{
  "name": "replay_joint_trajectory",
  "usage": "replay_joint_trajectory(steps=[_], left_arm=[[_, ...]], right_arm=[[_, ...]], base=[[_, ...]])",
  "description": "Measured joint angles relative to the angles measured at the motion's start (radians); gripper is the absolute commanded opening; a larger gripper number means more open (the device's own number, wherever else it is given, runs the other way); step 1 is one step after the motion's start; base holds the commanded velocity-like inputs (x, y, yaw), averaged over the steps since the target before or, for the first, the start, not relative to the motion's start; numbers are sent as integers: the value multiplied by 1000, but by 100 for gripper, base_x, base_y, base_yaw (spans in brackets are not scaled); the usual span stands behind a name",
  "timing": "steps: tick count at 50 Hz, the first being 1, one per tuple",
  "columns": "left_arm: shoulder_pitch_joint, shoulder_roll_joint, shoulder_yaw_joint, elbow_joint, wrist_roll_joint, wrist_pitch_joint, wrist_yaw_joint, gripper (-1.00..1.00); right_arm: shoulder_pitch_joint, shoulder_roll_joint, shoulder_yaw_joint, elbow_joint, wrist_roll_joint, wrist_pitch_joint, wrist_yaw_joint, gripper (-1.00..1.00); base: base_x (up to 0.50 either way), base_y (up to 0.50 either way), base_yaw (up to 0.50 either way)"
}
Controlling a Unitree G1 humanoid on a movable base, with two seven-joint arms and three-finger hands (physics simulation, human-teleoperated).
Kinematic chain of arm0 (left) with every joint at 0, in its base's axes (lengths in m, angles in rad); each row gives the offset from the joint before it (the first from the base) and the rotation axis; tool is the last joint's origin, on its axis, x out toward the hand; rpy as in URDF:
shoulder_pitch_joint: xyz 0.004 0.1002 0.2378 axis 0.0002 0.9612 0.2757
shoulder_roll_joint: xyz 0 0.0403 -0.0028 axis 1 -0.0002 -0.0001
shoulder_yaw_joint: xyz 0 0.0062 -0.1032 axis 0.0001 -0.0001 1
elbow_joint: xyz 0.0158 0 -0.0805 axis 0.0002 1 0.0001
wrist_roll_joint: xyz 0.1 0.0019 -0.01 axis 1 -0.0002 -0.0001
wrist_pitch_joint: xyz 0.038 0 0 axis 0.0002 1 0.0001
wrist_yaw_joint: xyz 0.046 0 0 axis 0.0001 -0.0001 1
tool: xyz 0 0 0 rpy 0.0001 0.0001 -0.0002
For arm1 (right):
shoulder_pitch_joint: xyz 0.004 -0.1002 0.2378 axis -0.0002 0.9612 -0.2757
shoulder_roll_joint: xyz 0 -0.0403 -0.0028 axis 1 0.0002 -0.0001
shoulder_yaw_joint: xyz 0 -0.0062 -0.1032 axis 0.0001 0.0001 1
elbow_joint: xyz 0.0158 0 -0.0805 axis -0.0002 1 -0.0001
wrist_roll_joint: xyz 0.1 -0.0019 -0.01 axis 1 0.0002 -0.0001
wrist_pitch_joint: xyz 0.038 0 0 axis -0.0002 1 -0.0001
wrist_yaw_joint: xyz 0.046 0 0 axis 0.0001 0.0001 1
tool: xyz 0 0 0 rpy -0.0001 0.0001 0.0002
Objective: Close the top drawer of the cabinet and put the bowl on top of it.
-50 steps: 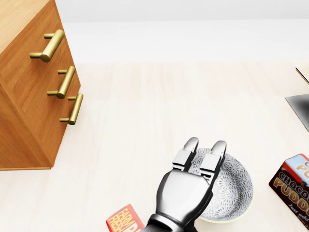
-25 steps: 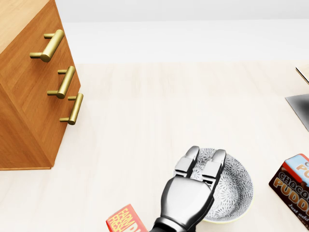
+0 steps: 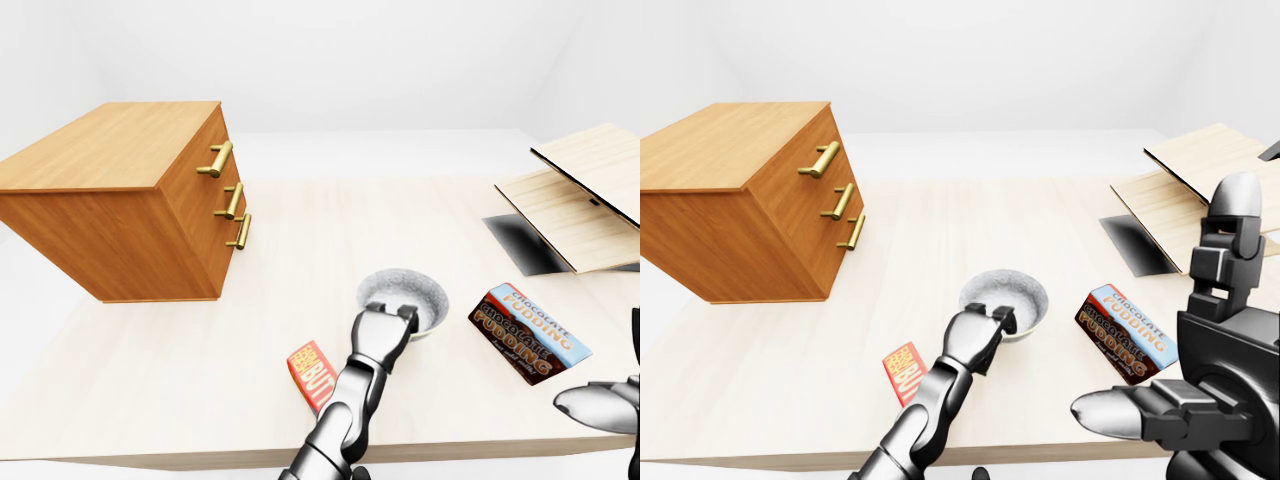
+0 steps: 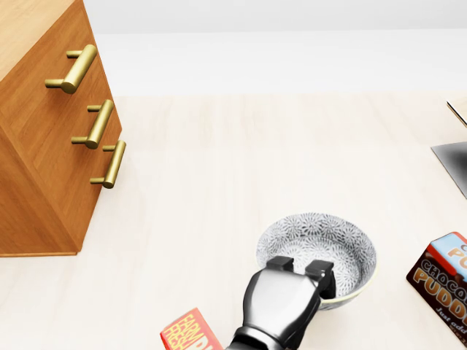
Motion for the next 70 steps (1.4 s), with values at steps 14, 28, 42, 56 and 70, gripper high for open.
replay_joint_trajectory(steps=[14, 28, 42, 56, 70], left_arm=[[-6, 1, 10, 11, -32, 0, -1, -100], [-10, 17, 29, -92, -45, 0, -74, -100], [-45, 39, 79, -272, -70, 0, -196, -100], [-131, 49, 153, -438, -78, 0, -305, -100], [-255, 68, 243, -557, -79, 0, -431, -100]], right_arm=[[-2, 0, 9, 7, -7, 0, 0, 100], [0, 3, 19, 6, -16, 0, 3, 100], [0, 7, 34, 9, -34, 0, 7, 100], [3, 14, 61, 20, -64, 0, 16, 100], [20, 33, 118, 24, -124, 0, 38, 100]], base=[[0, 0, 0], [0, 0, 0], [0, 0, 0], [0, 0, 0], [0, 0, 0]])
